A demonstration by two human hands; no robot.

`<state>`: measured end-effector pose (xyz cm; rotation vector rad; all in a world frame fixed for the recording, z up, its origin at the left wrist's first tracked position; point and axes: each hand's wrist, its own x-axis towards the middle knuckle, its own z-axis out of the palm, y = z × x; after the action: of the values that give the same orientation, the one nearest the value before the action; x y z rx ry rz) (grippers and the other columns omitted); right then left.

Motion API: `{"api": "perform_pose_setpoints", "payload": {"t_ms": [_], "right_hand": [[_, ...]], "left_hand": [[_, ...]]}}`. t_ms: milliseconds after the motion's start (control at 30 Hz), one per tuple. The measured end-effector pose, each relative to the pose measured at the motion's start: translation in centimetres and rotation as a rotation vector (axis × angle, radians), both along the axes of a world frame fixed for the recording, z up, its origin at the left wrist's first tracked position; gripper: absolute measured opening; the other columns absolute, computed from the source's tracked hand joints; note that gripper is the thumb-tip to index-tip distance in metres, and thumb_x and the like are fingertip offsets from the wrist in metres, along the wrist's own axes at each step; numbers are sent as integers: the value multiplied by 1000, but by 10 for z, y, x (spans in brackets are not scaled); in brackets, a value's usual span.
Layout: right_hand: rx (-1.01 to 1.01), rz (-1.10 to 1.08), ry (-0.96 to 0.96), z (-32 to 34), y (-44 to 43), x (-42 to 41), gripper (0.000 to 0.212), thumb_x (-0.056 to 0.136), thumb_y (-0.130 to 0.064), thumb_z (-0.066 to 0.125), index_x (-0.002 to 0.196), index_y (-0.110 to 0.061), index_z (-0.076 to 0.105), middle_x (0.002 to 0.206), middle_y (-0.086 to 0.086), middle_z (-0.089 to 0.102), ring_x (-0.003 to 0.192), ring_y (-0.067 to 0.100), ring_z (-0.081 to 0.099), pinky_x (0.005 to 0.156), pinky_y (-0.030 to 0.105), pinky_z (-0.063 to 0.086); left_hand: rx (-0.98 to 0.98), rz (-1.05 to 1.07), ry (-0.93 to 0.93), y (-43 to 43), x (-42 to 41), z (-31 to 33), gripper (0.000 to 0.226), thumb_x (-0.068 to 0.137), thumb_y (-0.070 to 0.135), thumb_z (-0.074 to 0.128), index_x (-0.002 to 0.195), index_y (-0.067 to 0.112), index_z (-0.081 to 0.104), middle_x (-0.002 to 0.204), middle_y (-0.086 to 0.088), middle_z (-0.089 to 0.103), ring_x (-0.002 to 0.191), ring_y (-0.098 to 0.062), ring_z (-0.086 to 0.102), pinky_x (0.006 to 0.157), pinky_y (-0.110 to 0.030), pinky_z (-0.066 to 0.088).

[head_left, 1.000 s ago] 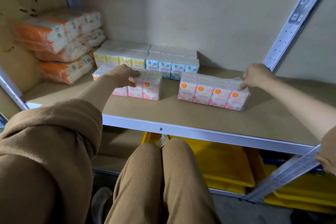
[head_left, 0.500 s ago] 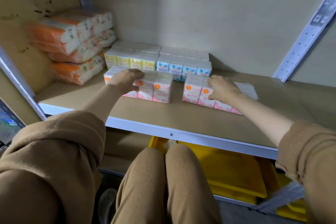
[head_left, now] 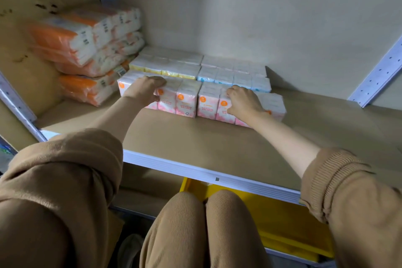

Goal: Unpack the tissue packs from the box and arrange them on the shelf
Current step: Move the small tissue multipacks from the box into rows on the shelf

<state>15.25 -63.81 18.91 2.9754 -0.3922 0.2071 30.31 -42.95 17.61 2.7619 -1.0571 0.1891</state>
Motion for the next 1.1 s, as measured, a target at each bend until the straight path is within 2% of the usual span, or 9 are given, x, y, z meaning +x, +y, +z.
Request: {"api": "perform_pose_setpoints", "payload": {"t_ms": [467,600,667,733,833,933,1100], "right_hand": [[-23,17,-46,-7,9,32,32,81,4,58,112,1,56,119,16,57,110,34,56,84,37,47],[1,47,-8,-1,8,30,36,82,-7,63,116,1,55,122,16,56,113,34,54,86,37,46],[96,56,25,10,3,30,43,78,-23,72,110,3,59,117,17,59,110,34,56,86,37,46],[262,51,10,22,-6,33,49,73,-33,76,102,5,65,108,19,65,104,35,59,86,37,47],[469,31,-98,33,-19,40,44,76,-32,74,95,7,68,104,23,69,102,35,61,88,37,48],[511,7,-172,36,-30,49,31,79,-23,72,97,2,70,108,18,69,104,31,62,89,34,47],[494,-38,-225,34,-45,65,30,81,-16,69,106,1,68,115,18,67,109,30,60,92,33,46]], "left_hand": [[-94,-9,-29,3,24,-4,55,78,-5,66,131,-2,51,142,-15,48,128,-33,49,106,-38,35],[-57,-18,-17,8,28,-4,60,79,0,66,136,3,46,148,-11,42,134,-28,43,110,-35,31],[-13,-47,11,10,30,0,61,80,10,68,137,6,45,148,-8,41,135,-25,40,111,-33,30],[39,-42,82,11,32,8,66,81,28,69,138,9,43,149,-6,39,138,-23,37,115,-32,26],[19,-2,126,7,36,21,56,86,46,57,132,15,51,144,-2,46,134,-24,41,114,-36,29],[-107,-39,57,-4,39,31,45,90,42,52,127,16,56,139,-2,53,127,-25,49,106,-34,36],[-111,-94,-40,-40,49,37,36,94,24,51,126,9,58,138,-8,54,124,-28,52,102,-34,38]]}}
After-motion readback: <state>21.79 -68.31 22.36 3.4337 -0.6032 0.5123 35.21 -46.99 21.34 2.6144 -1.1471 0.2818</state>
